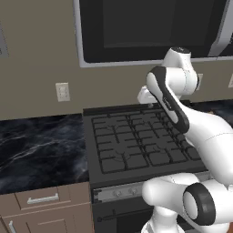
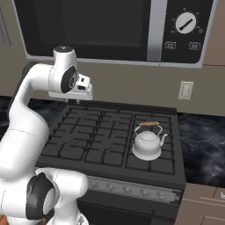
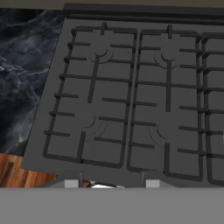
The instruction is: The kettle is done boiling. Turn off the stove, then wait for 300 timesteps before moving the kettle to the dining table.
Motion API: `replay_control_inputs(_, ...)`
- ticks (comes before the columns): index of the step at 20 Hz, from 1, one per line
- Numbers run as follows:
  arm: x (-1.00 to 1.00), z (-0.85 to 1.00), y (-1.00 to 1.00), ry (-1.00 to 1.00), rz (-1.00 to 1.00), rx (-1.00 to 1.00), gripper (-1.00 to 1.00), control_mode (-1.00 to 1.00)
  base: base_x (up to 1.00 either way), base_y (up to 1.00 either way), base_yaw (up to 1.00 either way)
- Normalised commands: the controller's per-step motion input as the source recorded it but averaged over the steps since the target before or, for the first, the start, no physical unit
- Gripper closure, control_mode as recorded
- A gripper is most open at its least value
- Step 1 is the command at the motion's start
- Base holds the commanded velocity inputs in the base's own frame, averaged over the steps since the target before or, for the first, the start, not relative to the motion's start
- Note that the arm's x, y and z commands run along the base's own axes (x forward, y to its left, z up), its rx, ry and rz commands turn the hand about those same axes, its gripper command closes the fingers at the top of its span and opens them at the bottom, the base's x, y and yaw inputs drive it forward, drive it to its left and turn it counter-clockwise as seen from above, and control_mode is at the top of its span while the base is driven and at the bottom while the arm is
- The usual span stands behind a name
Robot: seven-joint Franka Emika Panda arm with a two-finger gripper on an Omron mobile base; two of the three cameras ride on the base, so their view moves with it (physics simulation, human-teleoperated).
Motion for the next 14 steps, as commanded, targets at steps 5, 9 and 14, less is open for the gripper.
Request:
replay_control_inputs(5, -0.01, 0.0, -0.14, 0.0, 0.0, 0.0, -1.0, -1.0, 0.0, 0.0, 0.0)
replay_control_inputs(9, -0.08, 0.0, -0.31, 0.0, 0.0, 0.01, -1.0, -1.0, 0.0, 0.0, 0.0)
replay_control_inputs(14, -0.16, 0.0, -0.38, 0.0, -0.01, 0.03, -1.0, -1.0, 0.0, 0.0, 0.0)
